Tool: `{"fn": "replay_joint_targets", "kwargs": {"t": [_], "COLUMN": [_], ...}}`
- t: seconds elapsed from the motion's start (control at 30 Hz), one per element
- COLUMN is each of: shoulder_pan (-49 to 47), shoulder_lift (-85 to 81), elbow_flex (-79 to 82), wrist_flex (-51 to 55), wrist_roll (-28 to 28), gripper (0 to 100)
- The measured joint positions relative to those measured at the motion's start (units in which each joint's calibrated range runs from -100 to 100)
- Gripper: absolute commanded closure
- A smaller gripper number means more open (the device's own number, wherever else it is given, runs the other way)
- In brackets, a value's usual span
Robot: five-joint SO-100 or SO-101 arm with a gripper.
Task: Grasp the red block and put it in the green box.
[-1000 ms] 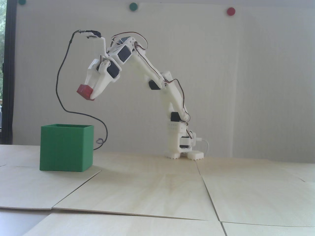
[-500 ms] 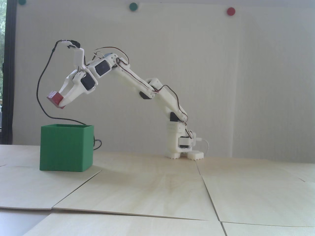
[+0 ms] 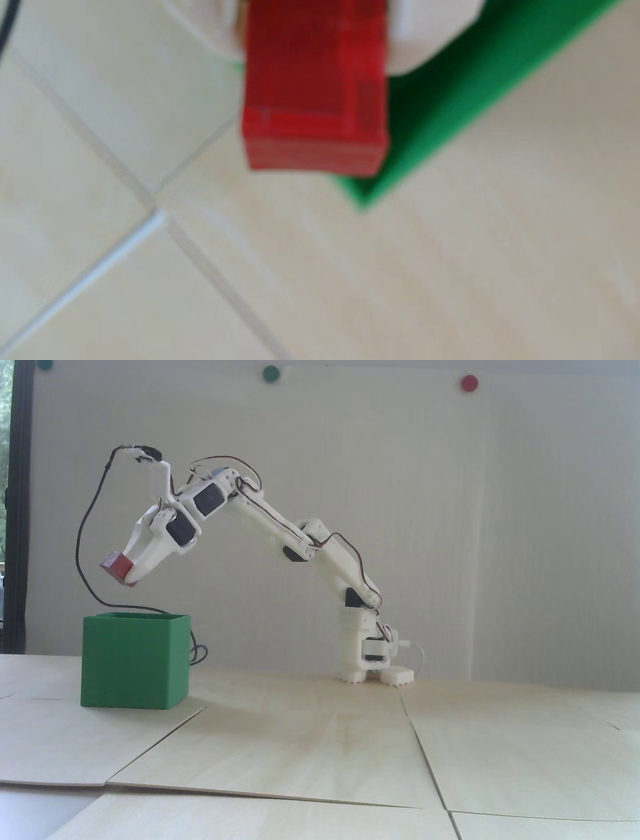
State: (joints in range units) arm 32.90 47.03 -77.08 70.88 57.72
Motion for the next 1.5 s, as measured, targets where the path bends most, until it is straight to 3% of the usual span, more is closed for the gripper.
{"fn": "replay_joint_targets", "kwargs": {"t": [0.37, 0.47, 0.57, 0.63, 1.03, 1.3, 1.5], "shoulder_pan": [0.0, 0.0, 0.0, 0.0, -0.61, -6.42, -11.85], "shoulder_lift": [-1.41, -1.41, -1.41, -1.41, -2.57, -9.88, -21.17], "elbow_flex": [3.67, 3.67, 3.67, 3.67, 3.67, 4.03, 9.04], "wrist_flex": [4.24, 4.24, 4.24, 4.24, 4.24, 5.41, 15.81], "wrist_roll": [0.0, 0.0, 0.0, 0.0, -0.15, -4.83, -7.81], "gripper": [97, 90, 75, 72, 81, 96, 98]}}
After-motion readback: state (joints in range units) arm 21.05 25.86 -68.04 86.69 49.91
